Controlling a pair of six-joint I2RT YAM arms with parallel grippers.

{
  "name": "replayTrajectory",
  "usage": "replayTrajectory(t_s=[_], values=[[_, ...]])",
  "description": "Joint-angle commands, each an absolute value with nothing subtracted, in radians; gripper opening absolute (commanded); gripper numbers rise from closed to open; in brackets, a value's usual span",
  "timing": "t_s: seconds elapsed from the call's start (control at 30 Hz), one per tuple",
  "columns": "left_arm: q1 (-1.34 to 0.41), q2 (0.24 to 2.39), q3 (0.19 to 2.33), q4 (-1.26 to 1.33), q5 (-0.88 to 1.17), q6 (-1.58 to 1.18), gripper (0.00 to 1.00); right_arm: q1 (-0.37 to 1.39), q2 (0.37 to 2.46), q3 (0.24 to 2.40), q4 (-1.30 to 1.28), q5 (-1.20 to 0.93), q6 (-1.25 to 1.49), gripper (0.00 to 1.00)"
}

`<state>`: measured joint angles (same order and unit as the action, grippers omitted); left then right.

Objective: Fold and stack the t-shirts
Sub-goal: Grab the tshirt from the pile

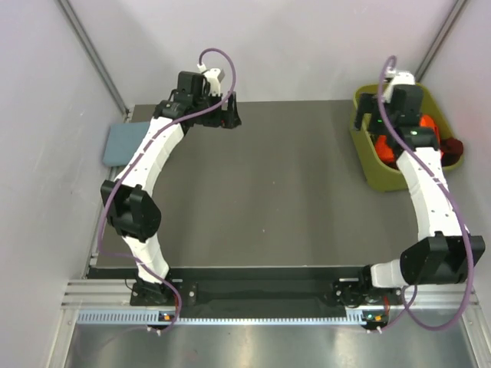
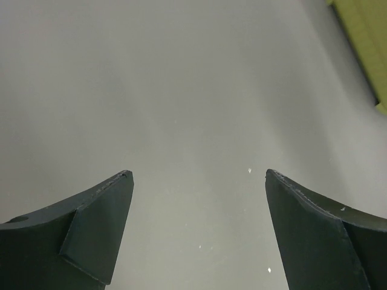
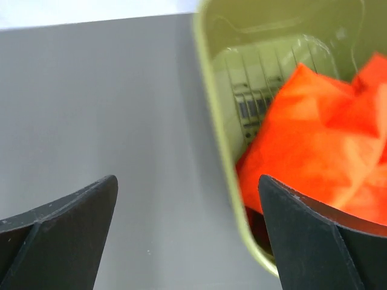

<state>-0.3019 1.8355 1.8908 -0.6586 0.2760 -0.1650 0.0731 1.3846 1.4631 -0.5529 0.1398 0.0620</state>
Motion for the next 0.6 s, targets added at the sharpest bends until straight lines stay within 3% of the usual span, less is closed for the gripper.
replayTrajectory(t_s=[0.0,0.17,0.57], values=[[-0.302,1.815,1.841,-0.655,0.279,-0.135,0.94,-0.131,1.374,1.457,-0.563,0.001,0.158,1.00],[-0.304,1.805,1.824,-0.670,0.258,-0.087,0.94,-0.329,1.411,1.405,-0.588,-0.142,0.186,1.00],[-0.305,1.795,1.732,-0.624,0.354,-0.147,0.93,-0.429,1.704,1.586,-0.611,-0.127,0.134,1.00]])
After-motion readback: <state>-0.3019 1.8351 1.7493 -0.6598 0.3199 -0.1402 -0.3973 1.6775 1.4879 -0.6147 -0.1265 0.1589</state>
